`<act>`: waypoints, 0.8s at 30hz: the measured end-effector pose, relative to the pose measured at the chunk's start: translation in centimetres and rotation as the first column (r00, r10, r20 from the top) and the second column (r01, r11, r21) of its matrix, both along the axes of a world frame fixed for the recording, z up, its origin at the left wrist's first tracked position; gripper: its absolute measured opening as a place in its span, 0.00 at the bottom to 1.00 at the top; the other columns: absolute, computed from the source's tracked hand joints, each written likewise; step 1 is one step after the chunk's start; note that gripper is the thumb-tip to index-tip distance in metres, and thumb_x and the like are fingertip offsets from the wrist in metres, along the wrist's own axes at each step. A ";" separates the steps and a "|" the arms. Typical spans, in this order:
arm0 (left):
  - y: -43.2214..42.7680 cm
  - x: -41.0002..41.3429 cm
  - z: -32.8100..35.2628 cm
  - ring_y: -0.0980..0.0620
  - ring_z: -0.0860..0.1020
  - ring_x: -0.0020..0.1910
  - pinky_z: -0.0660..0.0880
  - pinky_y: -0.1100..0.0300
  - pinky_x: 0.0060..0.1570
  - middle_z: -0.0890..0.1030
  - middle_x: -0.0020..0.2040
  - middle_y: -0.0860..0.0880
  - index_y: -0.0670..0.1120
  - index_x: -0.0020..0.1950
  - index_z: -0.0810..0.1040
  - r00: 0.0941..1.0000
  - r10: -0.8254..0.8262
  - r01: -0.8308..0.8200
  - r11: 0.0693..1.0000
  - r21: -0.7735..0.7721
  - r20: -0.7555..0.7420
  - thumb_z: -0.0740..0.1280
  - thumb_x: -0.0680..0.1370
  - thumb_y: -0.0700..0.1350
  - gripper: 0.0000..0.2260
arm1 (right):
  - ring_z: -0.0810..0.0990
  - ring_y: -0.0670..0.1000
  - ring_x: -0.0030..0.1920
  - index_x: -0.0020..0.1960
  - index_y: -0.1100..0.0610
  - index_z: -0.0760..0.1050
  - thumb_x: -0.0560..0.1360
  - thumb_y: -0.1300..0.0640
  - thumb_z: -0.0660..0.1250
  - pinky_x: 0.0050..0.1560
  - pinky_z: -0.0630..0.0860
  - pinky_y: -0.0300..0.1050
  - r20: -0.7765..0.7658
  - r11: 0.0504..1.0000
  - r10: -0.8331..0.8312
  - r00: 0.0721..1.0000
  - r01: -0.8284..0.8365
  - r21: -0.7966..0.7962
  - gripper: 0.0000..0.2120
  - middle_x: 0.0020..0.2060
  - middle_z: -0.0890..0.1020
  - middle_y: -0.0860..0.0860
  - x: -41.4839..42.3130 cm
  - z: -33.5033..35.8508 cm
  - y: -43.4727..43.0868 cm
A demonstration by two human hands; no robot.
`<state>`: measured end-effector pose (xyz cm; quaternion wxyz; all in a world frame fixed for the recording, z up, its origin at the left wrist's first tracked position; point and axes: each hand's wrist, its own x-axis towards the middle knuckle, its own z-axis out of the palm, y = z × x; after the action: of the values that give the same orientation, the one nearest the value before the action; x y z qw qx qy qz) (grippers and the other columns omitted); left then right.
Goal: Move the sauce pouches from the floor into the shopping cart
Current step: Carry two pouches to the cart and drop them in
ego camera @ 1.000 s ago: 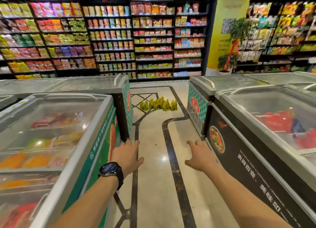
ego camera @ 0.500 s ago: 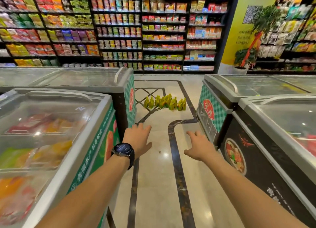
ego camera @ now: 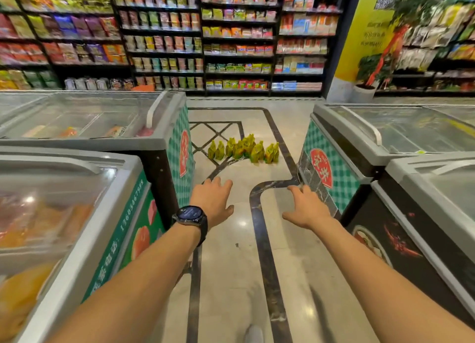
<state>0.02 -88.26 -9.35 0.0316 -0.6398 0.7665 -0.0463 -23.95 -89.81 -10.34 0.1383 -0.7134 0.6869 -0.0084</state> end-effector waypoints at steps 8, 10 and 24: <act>-18.0 1.4 -1.8 0.42 0.77 0.59 0.79 0.48 0.53 0.74 0.62 0.44 0.50 0.73 0.64 0.994 0.097 -0.094 0.994 0.059 -0.055 0.62 0.79 0.61 0.26 | 0.68 0.62 0.69 0.76 0.51 0.56 0.71 0.45 0.70 0.62 0.73 0.55 0.028 0.998 0.042 0.999 -0.043 0.055 0.39 0.71 0.64 0.58 0.2 -2.5 -20.1; -21.7 2.3 -1.8 0.42 0.77 0.59 0.79 0.48 0.54 0.74 0.63 0.45 0.50 0.74 0.63 0.989 0.127 -0.122 0.990 0.069 -0.077 0.61 0.79 0.61 0.27 | 0.67 0.62 0.69 0.76 0.51 0.56 0.72 0.45 0.70 0.62 0.73 0.56 0.034 0.995 0.065 0.997 -0.067 0.070 0.39 0.70 0.64 0.58 0.8 -2.5 -24.4; -54.5 11.7 -6.0 0.42 0.78 0.60 0.77 0.51 0.51 0.74 0.65 0.44 0.49 0.73 0.63 0.968 0.238 -0.223 0.962 0.157 -0.085 0.60 0.80 0.61 0.26 | 0.65 0.61 0.69 0.77 0.52 0.55 0.72 0.46 0.69 0.60 0.74 0.57 0.038 0.987 0.074 0.997 -0.079 0.140 0.39 0.70 0.64 0.57 8.6 -5.5 -56.8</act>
<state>11.68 -142.74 -15.31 0.0441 -0.7222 0.6887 0.0470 -15.31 -146.58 -15.87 0.2000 -0.7275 0.6555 0.0338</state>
